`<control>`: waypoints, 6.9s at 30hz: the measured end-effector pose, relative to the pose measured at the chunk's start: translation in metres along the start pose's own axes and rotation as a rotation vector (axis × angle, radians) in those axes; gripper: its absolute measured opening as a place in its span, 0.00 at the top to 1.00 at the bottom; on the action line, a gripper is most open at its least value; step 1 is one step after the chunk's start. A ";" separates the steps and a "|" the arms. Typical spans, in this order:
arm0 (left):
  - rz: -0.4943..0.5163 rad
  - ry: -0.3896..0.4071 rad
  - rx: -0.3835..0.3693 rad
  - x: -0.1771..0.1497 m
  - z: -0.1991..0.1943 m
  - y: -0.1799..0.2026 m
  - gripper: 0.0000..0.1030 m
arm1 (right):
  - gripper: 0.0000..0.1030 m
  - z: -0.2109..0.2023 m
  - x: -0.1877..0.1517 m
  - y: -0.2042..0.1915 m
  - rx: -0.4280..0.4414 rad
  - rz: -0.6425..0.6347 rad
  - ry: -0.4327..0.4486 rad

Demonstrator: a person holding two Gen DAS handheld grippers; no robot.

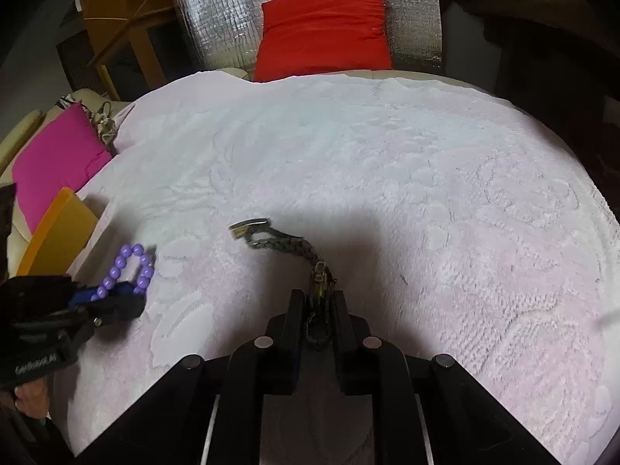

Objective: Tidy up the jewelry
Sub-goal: 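Grasp the silver wristwatch by its strap with the right tool while the left tool holds the purple bracelet, then carry the purple bracelet and wristwatch over the orange box with both tools, then lower both tools into the box and open them to release the purple bracelet and watch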

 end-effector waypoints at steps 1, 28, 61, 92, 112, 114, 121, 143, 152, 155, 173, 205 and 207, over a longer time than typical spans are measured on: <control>0.002 0.002 0.001 0.000 -0.001 0.000 0.91 | 0.86 -0.003 -0.001 -0.001 0.003 -0.001 0.001; 0.000 -0.010 -0.004 -0.038 -0.021 0.005 0.91 | 0.83 -0.032 -0.043 -0.017 0.092 0.061 -0.037; -0.038 0.284 0.304 -0.046 -0.151 -0.056 0.91 | 0.86 -0.138 -0.001 -0.120 0.324 0.066 0.264; -0.168 0.485 0.429 -0.055 -0.288 -0.143 0.91 | 0.86 -0.190 0.025 -0.282 0.474 -0.091 0.347; -0.263 0.518 0.496 -0.073 -0.324 -0.211 0.91 | 0.86 -0.181 0.042 -0.382 0.547 -0.206 0.319; -0.270 0.520 0.503 -0.075 -0.326 -0.216 0.91 | 0.86 -0.178 0.042 -0.388 0.551 -0.209 0.313; -0.288 0.523 0.522 -0.078 -0.333 -0.234 0.91 | 0.86 -0.171 0.050 -0.404 0.559 -0.221 0.306; -0.329 0.493 0.552 -0.085 -0.332 -0.286 0.91 | 0.86 -0.140 0.064 -0.446 0.581 -0.224 0.266; -0.331 0.469 0.555 -0.085 -0.322 -0.298 0.91 | 0.86 -0.121 0.071 -0.450 0.583 -0.193 0.240; -0.333 0.461 0.560 -0.084 -0.318 -0.302 0.91 | 0.86 -0.113 0.074 -0.453 0.584 -0.190 0.230; -0.325 0.386 0.558 -0.076 -0.278 -0.317 0.91 | 0.86 -0.053 0.087 -0.448 0.602 -0.106 0.136; -0.337 0.167 0.446 -0.062 -0.153 -0.300 0.90 | 0.83 0.082 0.134 -0.430 0.628 0.049 -0.118; -0.345 0.146 0.434 -0.066 -0.149 -0.300 0.71 | 0.82 0.083 0.136 -0.428 0.626 0.063 -0.119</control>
Point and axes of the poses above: each gripper's, at about its wrist camera, not at the fingertips, and z roughly the way its jaws point, y to its right, x to its top, the point moved 10 cm from there along z, roughly the way its jaws point, and after that the axes turned 5 degrees about -z, right-handed, at the moved point
